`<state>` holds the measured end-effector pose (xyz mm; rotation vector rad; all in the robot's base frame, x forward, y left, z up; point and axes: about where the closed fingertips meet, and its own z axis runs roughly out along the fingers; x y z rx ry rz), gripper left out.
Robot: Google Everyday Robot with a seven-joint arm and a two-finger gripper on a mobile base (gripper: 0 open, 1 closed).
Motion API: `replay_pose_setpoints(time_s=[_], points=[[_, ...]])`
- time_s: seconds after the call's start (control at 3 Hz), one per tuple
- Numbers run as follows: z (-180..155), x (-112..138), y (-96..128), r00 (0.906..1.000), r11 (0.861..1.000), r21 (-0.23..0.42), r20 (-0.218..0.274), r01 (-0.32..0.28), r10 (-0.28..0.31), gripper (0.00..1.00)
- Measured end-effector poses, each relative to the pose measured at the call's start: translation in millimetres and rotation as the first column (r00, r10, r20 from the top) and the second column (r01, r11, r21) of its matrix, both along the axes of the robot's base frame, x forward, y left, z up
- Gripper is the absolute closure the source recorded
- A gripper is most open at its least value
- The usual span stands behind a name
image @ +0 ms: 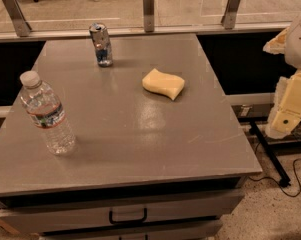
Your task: Pick water bottle
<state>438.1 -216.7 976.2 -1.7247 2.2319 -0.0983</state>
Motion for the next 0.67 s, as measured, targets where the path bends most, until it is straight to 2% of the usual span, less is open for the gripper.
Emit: replay_pose_setpoints(time_s=[0.33, 0.67], points=[[0, 0, 0, 1.0, 1.0, 0.0, 0.0, 0.0, 0.0, 0.0], [2, 2, 12, 0.9995, 0.995, 0.099, 0.03, -0.016, 0.013, 0.0]])
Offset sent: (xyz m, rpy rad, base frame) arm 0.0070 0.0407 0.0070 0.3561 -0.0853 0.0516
